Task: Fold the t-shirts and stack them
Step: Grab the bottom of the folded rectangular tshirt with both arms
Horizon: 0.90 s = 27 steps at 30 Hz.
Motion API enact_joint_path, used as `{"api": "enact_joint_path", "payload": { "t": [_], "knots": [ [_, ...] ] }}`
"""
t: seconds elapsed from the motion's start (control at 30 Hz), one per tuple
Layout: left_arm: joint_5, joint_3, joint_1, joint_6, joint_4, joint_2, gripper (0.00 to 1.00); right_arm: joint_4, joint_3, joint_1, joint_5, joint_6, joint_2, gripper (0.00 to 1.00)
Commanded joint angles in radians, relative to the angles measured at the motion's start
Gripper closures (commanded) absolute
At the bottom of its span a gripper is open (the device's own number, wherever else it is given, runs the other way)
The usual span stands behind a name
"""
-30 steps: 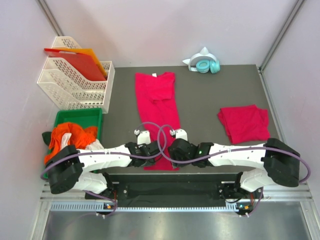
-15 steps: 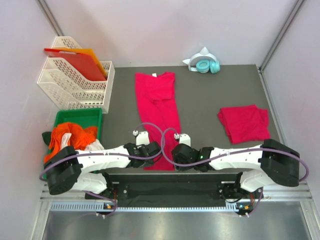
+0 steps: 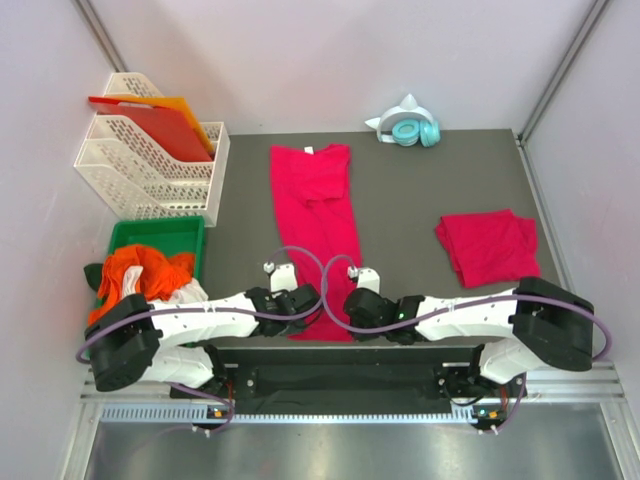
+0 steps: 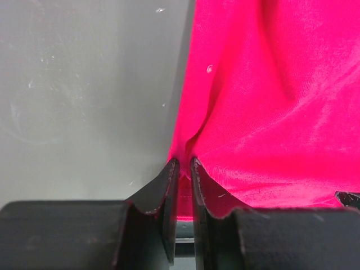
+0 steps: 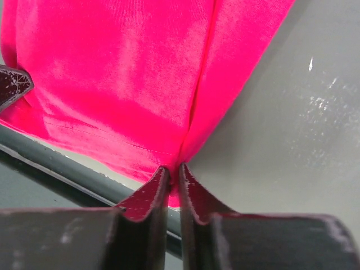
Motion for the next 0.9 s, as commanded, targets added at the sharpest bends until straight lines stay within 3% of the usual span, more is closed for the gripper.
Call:
{"api": "enact_joint_path", "payload": {
  "t": [0.0,0.3,0.87],
  "knots": [
    [0.038,-0.028,-0.007,-0.024,0.014,-0.017,0.82,-0.105,-0.044,0.029,-0.025,0.014,0.011,0.97],
    [0.061,-0.032,-0.007,-0.034,0.028,-0.046,0.7,-0.156,-0.025,0.045,-0.008,0.02,0.008,1.0],
    [-0.014,-0.05,-0.007,-0.107,-0.158,-0.242,0.63,-0.159,0.035,0.054,-0.005,-0.01,0.064,1.0]
  ]
}}
